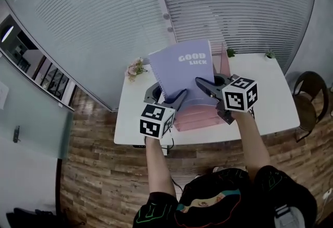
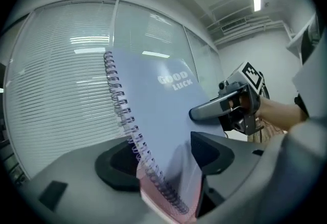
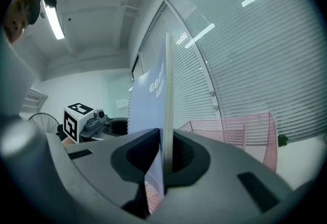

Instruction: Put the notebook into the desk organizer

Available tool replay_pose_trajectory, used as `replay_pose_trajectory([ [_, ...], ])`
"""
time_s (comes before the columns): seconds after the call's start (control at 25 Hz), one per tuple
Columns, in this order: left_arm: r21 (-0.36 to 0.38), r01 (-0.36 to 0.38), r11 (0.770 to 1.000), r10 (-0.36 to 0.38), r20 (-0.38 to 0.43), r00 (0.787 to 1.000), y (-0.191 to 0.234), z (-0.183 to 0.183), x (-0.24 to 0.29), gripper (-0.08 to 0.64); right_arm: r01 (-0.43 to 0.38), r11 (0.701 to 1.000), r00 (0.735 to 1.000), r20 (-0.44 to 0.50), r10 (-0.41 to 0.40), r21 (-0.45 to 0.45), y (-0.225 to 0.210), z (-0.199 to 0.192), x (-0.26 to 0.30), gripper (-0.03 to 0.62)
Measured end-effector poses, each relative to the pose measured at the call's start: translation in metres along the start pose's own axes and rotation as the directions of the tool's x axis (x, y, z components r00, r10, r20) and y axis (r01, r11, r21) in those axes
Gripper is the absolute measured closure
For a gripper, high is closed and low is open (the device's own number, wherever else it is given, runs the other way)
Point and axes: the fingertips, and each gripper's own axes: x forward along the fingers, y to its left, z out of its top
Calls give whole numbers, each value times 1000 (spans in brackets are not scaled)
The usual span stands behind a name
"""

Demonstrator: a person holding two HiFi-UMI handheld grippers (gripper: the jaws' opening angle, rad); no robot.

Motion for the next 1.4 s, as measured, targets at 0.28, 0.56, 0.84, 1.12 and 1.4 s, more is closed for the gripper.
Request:
replay_pose_trajectory([
  [0.28,-38,-50,998,52,57,997,10,-8,-16,229,51,999,997,-59,-50,15,-10,-7,6,554],
  [0.56,-110,-106,988,126,198,972,27,-1,-40,241,251,963,932,-242,-269,-102,-42,-27,20,522],
  [0.84,-123,-85,989,113,238,965,20,1,-43,255,292,915,834,-394,-386,-280,-54,-44,40,494],
  [1.12,-125,-60,990,91,258,962,16,2,-46,261,381,841,768,-376,-519,-384,-66,-44,50,453],
  [1.4,-129,-38,991,72,269,960,16,2,-43,264,341,788,713,-405,-572,-513,-66,-32,56,423],
])
